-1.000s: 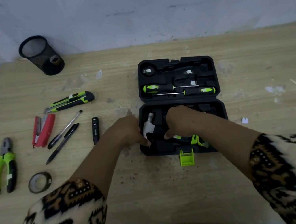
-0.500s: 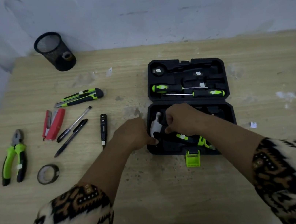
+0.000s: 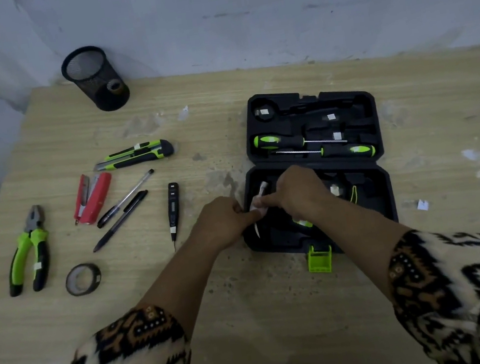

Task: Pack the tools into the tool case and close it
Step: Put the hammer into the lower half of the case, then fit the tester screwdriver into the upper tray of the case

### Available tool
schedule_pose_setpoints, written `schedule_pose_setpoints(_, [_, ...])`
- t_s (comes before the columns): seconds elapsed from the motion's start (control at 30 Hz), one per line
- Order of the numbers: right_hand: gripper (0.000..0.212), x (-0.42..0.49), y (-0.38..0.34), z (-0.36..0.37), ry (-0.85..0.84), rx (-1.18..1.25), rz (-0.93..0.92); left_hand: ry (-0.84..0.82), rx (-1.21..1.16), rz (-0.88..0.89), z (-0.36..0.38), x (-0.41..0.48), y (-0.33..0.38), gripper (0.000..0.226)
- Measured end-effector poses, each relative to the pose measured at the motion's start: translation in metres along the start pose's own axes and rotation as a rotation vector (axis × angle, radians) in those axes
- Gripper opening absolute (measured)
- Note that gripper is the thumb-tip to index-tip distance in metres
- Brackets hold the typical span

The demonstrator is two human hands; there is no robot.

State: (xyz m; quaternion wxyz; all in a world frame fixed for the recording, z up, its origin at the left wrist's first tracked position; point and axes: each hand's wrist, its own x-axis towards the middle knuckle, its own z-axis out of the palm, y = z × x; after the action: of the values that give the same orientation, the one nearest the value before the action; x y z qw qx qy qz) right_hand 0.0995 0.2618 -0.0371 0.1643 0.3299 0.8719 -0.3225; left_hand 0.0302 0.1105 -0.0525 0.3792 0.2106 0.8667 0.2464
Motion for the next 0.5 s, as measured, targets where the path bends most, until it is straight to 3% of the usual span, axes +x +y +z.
schedule_pose_setpoints(0.23, [0.046, -0.009, -0.003, -0.006, -0.099, -0.025, 0.008, 0.025, 0.006, -0.003, 0.002, -0.007, 0.002, 0.059])
schedule_pose_setpoints(0.5, [0.039, -0.013, -0.008, -0.003, -0.062, 0.001, 0.013, 0.117, 0.006, 0.054, -0.005, -0.017, -0.006, 0.050])
